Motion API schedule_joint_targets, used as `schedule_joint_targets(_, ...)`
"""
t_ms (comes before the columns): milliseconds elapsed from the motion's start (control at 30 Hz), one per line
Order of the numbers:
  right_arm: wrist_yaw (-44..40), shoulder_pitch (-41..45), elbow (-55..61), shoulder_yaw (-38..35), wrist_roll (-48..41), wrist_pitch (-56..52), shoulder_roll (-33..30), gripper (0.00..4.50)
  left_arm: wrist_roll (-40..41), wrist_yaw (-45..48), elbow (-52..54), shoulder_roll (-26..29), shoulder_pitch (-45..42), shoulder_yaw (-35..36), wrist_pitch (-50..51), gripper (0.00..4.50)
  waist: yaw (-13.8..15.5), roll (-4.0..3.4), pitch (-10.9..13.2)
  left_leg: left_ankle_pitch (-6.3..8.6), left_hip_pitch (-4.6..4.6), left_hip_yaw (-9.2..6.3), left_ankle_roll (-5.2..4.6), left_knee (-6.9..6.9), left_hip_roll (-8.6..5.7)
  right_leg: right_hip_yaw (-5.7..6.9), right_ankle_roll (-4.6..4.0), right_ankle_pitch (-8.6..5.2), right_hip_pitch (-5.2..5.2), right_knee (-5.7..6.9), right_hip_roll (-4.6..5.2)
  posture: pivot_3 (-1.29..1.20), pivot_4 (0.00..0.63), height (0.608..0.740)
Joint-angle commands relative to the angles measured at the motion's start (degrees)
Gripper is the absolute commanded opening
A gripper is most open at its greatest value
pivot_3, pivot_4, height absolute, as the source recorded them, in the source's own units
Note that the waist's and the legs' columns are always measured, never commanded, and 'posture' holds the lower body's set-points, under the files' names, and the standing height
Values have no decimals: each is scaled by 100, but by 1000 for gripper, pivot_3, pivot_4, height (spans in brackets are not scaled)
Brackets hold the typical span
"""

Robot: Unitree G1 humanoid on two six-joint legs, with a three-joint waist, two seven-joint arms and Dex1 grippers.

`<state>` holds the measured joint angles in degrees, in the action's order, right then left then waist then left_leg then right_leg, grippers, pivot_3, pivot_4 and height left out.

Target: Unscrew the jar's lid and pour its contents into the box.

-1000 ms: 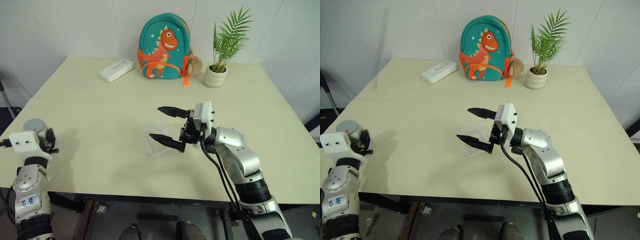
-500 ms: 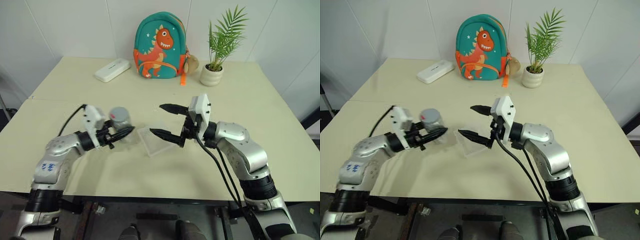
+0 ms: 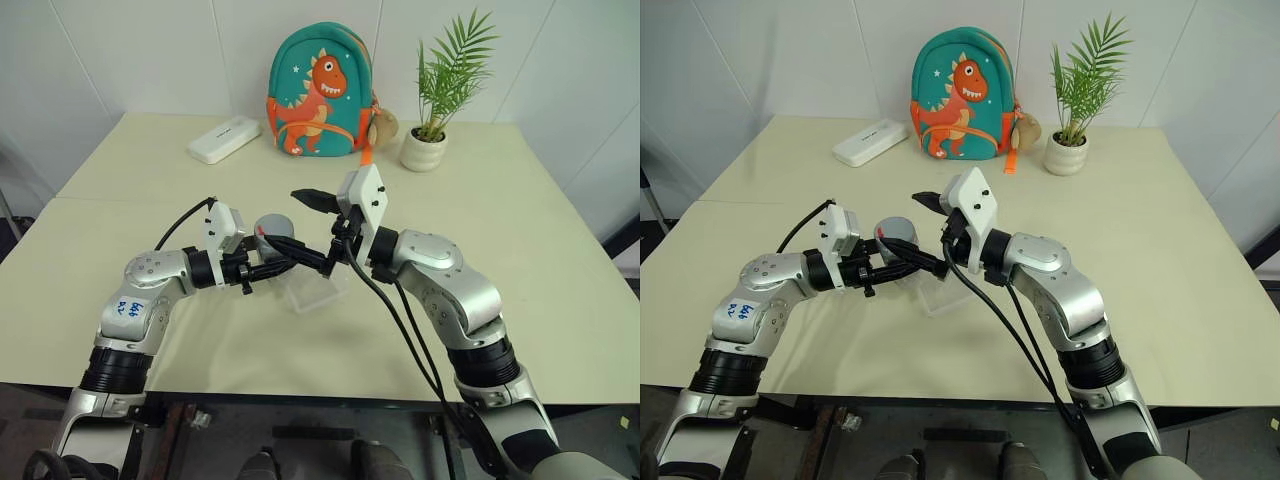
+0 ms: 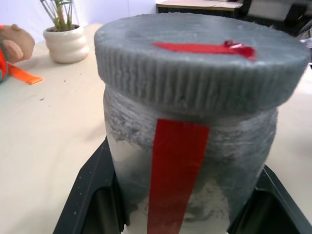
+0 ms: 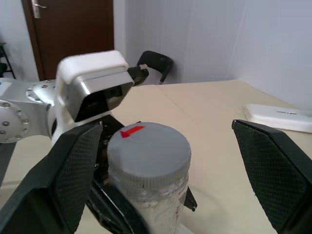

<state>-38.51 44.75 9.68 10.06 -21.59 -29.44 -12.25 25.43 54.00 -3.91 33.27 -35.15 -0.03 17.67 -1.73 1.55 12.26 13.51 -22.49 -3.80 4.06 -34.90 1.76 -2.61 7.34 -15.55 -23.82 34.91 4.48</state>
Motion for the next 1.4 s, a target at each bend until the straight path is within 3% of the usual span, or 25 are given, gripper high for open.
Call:
schedule_joint_targets(33,64,160,20,0,42,59,86,4500,-33,81,0,-32,-193,44,-39,1958,-4,0,0,0,1,0,0,0,0,0,0,0,0,1,0,0,150,740)
schedule_joint_targets(400,16,211,-126,-45,3,48,102,4500,-21,134,0,-75,-254,74,32,1958,-6,0,0,0,0,0,0,2,0,0,0,-1,-2,2,0,0,150,740)
schedule_joint_targets(600,-112,170,-23,-15,-90,-9,100,2586,-21,163,23,-85,-261,46,75,1958,-3,0,0,0,0,0,0,1,0,0,0,0,-2,3,0,0,150,740)
schedule_joint_targets(867,-471,237,-5,-48,-262,-112,-57,2551,208,754,52,-1,-367,-14,111,1958,-4,0,0,0,0,0,0,1,0,0,0,-1,-2,4,0,0,150,740)
schedule_joint_targets(1067,-2705,730,-459,83,-585,525,-938,2551,363,2085,-419,246,-842,-98,91,1958,-3,-3,3,0,-3,0,0,-5,0,1,1,0,-1,0,-2,0,150,740)
schedule_joint_targets(1200,-3518,1130,-1086,20,-654,750,-1222,2551,411,2644,-470,305,-896,-149,133,1958,-40,-4,3,2,-2,0,-2,-3,0,1,4,-2,0,-2,-3,0,150,740)
schedule_joint_targets(1367,-3571,1388,-1524,-212,-747,820,-1100,2551,398,2537,-391,112,-859,-78,10,1958,-82,-7,5,2,-2,0,-4,-3,1,0,8,-8,-3,10,-4,0,150,740)
schedule_joint_targets(1400,-3516,1371,-1503,-239,-778,766,-1086,2901,408,2444,-366,67,-842,-32,-5,1958,-81,-7,5,2,-2,0,-4,-3,1,-1,8,-8,-3,10,-4,0,150,740)
